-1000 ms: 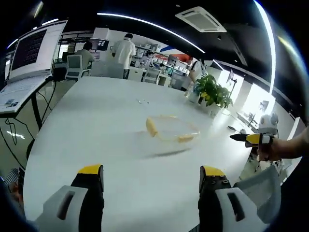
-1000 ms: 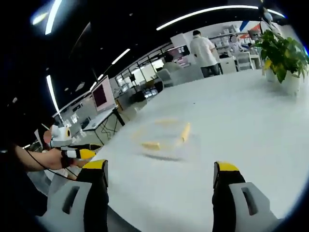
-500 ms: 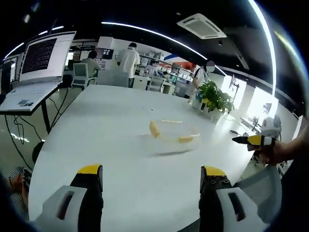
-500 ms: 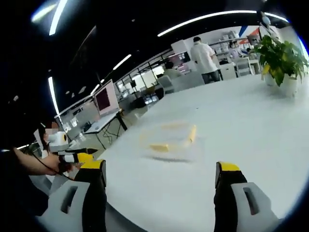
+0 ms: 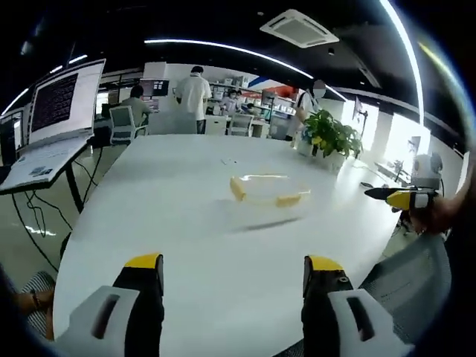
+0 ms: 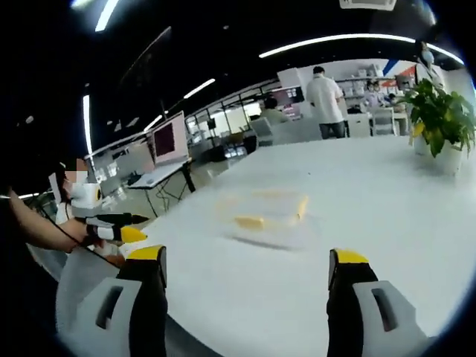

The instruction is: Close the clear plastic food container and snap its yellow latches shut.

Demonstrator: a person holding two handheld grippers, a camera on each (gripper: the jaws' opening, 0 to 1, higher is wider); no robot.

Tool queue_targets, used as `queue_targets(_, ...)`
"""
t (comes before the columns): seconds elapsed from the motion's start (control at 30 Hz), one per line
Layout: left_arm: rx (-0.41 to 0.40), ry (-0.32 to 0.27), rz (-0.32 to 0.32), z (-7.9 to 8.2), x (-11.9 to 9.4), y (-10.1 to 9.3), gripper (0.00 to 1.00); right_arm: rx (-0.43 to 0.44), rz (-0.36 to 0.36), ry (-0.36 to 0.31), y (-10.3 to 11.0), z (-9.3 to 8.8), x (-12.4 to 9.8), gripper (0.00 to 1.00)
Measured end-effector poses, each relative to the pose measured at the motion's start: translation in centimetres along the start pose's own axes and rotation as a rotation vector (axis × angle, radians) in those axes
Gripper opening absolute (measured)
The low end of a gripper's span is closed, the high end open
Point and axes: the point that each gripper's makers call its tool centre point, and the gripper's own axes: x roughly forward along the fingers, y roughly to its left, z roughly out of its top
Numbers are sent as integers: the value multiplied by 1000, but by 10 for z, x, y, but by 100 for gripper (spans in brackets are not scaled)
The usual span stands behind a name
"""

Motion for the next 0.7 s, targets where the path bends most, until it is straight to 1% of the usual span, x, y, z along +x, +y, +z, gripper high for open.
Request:
queue_targets(0.03,2,13,11,-3,0,3,71,-26,3,17,2,-4,0,88)
queue_targets(0.07,-8,12,17,-3,-1,4,71,-31,3,23,2,-6,0,88)
queue_targets(0.13,-31,7,28,-3,-2,9,71,-30,10,23,2,-5,1,88)
queue_targets(0.2,-58,35,51,-9,-1,16,71,-28,5,25,0,-5,1,88)
queue_targets(0.27,-44,28,51,-7,-1,14,70,-5,-2,28,-3,-6,1,88)
queue_targets(0.3,-40,27,50,-7,-1,13,70,-3,-3,29,-4,-6,1,87)
queue_targets(0.33,-24,33,49,-8,0,11,70,0,-7,31,-5,-6,2,87)
queue_targets(0.4,-18,48,47,-11,2,12,69,5,-7,38,-4,-8,3,87)
queue_targets(0.5,-15,67,39,-15,3,11,69,-22,-4,42,-3,-8,3,86)
queue_targets(0.53,-3,84,33,-18,4,8,69,-40,-7,42,-2,-10,2,85)
queue_targets(0.63,19,104,12,-22,4,3,68,-56,3,54,1,-13,3,86)
queue_targets(0.7,18,121,-4,-26,5,1,68,-84,-3,61,2,-15,3,85)
